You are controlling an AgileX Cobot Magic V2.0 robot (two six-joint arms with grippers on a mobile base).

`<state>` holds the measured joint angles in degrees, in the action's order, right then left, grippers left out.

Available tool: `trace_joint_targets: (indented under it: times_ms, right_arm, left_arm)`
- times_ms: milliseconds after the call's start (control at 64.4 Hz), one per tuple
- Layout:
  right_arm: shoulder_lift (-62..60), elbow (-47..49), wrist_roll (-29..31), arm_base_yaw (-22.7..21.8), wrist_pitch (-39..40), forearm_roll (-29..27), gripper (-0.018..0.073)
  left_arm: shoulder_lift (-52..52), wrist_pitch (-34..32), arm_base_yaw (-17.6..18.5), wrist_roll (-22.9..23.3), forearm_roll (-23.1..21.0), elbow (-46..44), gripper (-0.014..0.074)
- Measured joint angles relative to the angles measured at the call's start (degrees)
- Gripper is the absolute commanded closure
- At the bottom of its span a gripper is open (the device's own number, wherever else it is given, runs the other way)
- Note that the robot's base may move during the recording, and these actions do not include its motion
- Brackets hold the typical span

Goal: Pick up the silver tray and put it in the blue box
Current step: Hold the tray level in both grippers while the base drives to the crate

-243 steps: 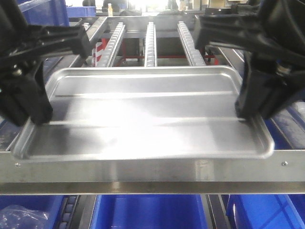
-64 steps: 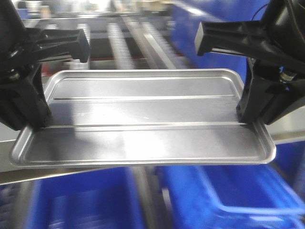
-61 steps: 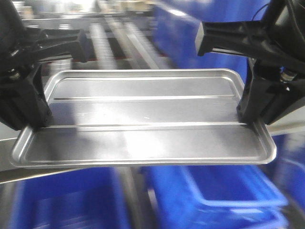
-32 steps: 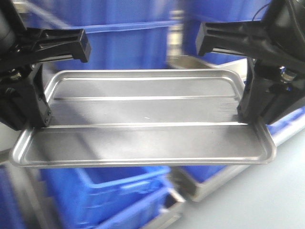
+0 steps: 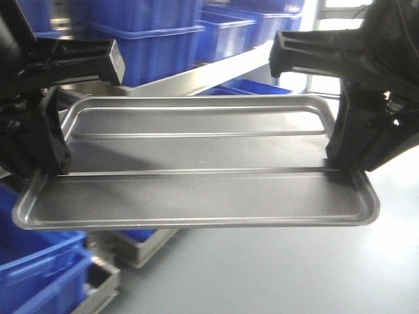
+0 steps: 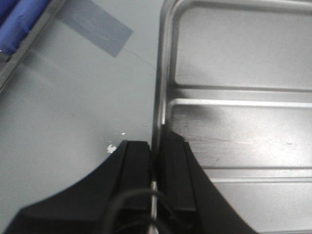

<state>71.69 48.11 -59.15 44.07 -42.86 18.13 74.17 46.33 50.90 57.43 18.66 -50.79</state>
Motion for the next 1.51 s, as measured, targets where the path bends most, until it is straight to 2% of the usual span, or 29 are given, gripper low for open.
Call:
trace_joint_targets:
  times_ms: [1506]
  right_arm:
    - [0.0, -0.09, 0.0, 0.0, -0.56, 0.0, 0.0502]
  left_arm:
    - [0.0, 0.0, 0.13, 0.02, -0.37, 0.0, 0.0605]
